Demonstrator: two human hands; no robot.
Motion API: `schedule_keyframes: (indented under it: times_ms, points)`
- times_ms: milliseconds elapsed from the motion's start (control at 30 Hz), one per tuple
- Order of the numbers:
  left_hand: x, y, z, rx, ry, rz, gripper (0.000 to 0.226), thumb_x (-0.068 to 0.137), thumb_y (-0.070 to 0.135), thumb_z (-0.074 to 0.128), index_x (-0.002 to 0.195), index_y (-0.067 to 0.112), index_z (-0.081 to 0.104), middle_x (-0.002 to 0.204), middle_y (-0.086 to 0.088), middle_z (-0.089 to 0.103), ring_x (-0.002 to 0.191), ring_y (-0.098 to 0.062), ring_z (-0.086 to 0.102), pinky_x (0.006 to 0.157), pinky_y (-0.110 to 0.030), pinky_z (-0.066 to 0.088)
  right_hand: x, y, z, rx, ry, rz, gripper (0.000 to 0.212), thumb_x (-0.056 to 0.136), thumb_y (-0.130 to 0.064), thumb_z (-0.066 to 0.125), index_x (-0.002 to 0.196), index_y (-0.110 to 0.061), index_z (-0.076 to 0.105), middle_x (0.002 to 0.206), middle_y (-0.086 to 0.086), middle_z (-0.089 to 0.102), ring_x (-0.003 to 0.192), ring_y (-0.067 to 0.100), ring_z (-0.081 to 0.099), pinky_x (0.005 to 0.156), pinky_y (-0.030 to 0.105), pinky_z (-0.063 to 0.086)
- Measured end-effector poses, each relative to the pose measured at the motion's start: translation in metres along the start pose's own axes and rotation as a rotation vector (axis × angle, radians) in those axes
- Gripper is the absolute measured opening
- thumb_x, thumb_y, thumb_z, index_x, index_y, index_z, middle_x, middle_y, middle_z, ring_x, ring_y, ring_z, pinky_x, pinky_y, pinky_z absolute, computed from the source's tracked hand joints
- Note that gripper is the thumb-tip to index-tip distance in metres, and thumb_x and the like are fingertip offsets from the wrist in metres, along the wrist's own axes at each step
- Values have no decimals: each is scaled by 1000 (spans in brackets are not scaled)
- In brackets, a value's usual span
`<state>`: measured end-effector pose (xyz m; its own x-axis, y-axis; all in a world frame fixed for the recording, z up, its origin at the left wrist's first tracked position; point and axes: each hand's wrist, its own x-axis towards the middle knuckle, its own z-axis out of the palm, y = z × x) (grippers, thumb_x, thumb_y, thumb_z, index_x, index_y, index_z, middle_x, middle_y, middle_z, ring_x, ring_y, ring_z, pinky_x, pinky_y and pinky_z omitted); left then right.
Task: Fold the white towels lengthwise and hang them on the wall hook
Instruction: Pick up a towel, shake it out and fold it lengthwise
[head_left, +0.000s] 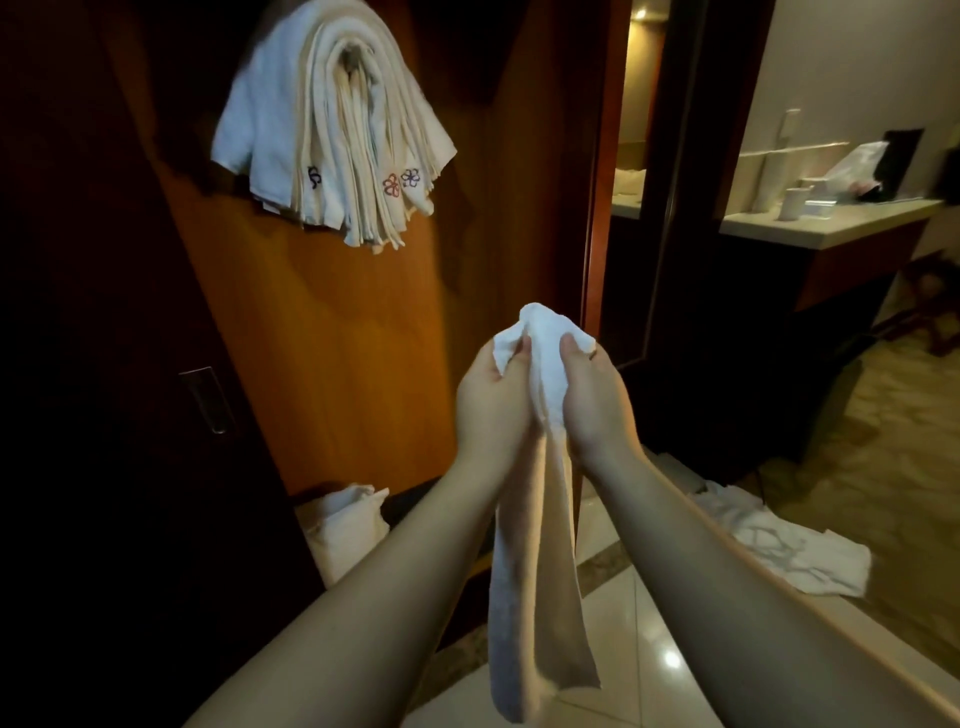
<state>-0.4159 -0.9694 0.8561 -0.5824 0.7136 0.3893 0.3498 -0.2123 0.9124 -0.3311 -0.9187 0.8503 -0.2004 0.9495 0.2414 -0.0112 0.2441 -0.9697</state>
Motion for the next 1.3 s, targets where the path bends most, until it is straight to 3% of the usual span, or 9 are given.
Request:
schedule_keyframes:
  times_ms: [233, 367, 533, 633, 800, 933, 1067, 1133, 1300]
  points:
    - [3, 7, -15, -188, -284, -95, 31, 104, 41, 45, 123, 25, 63, 106, 6, 74, 101, -6, 70, 81, -22, 57, -4, -11, 4, 162, -230, 7, 64, 85, -60, 44, 139, -29, 55, 119, -2, 71, 113, 12, 66, 102, 43, 51]
    - [6, 20, -31, -261, -462, -183, 66, 88, 72, 36, 130, 25, 57, 130, -8, 63, 117, -13, 63, 89, -22, 53, -3, -10, -1, 213, -455, -31, 42, 105, -52, 31, 131, -42, 62, 126, -12, 69, 120, -2, 61, 97, 18, 49]
    - [5, 29, -32, -76, -529, -81, 122, 53, 103, 38, 149, 29, 36, 124, 2, 62, 116, -15, 61, 102, -40, 50, -8, -14, 5, 354, -574, -19, 95, 82, -85, 22, 158, -30, 28, 156, -8, 42, 140, -1, 40, 116, 28, 29]
    - [4, 32, -28, -27, -405, -12, 65, 78, 73, 60, 129, 34, 48, 114, 6, 69, 108, -12, 66, 98, -40, 54, -7, -18, 11, 573, -597, 39, 95, 86, -82, 22, 157, -21, 33, 156, 6, 45, 147, 19, 38, 124, 46, 23]
    - [10, 28, -27, -109, -138, -64, 12, 98, 41, 58, 106, 32, 62, 89, 4, 75, 83, -8, 73, 69, -25, 58, -3, -17, 11, 707, -670, 81, 88, 92, -78, 12, 151, -20, 41, 146, -1, 57, 138, 12, 49, 111, 29, 42]
    - [26, 31, -38, -200, 4, -301, 22, 98, 50, 51, 95, 30, 61, 86, 3, 73, 79, -14, 72, 56, -24, 57, 1, -8, 9, 655, -612, 6, 74, 92, -77, 20, 132, -31, 64, 138, -12, 62, 132, 2, 52, 101, 18, 47]
    - [41, 32, -48, -337, 4, -456, 24, 94, 48, 52, 91, 28, 64, 78, 2, 77, 73, -20, 76, 71, -41, 63, 4, 28, 10, 229, -122, -170, 42, 100, -58, 41, 134, -38, 58, 131, -26, 60, 120, -15, 52, 105, 27, 41]
    - [47, 33, -49, -421, 8, -442, 18, 97, 43, 52, 97, 28, 63, 77, 4, 77, 72, -16, 75, 62, -35, 61, 0, 45, 11, 55, -220, -126, 56, 96, -56, 52, 149, -45, 37, 141, -36, 42, 119, -25, 40, 107, 25, 35]
    - [53, 51, -38, -514, 0, -482, 22, 100, 43, 51, 104, 24, 60, 96, -4, 72, 93, -26, 68, 70, -38, 55, -18, 64, 29, -122, -497, -11, 103, 76, -66, 72, 155, -47, 8, 152, -13, 37, 136, 4, 36, 100, 14, 36]
